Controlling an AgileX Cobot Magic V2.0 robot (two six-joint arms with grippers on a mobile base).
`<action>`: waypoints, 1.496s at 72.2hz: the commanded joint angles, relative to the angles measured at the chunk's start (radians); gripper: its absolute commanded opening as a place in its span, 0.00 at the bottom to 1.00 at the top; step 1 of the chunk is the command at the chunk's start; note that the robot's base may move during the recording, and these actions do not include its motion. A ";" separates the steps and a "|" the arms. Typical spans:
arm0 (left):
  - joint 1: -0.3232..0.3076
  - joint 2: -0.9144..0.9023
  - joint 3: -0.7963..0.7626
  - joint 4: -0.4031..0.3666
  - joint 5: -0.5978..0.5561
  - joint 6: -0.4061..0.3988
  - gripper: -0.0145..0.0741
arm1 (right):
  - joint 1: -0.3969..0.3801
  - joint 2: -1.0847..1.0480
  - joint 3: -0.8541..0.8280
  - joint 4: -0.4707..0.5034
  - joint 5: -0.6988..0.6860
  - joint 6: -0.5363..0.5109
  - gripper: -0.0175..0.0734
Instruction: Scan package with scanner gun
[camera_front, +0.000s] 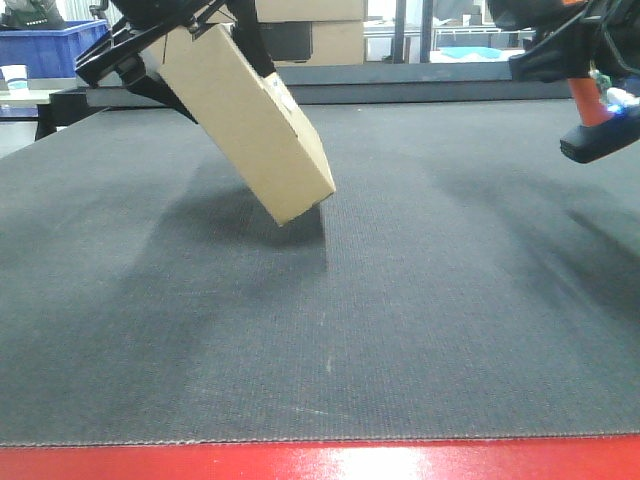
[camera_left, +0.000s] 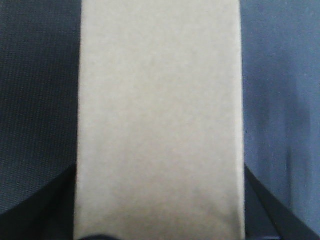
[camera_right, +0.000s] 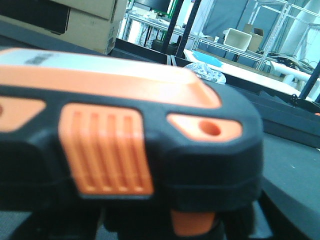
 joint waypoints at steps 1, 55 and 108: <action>-0.006 -0.010 -0.002 -0.011 -0.014 -0.002 0.04 | 0.000 -0.020 -0.006 0.002 -0.059 -0.018 0.01; -0.006 -0.010 -0.002 -0.011 0.006 -0.002 0.04 | 0.002 0.127 -0.006 -0.044 -0.219 0.629 0.01; -0.006 -0.010 -0.002 -0.011 0.006 -0.002 0.04 | 0.002 0.158 -0.006 -0.044 -0.165 0.629 0.28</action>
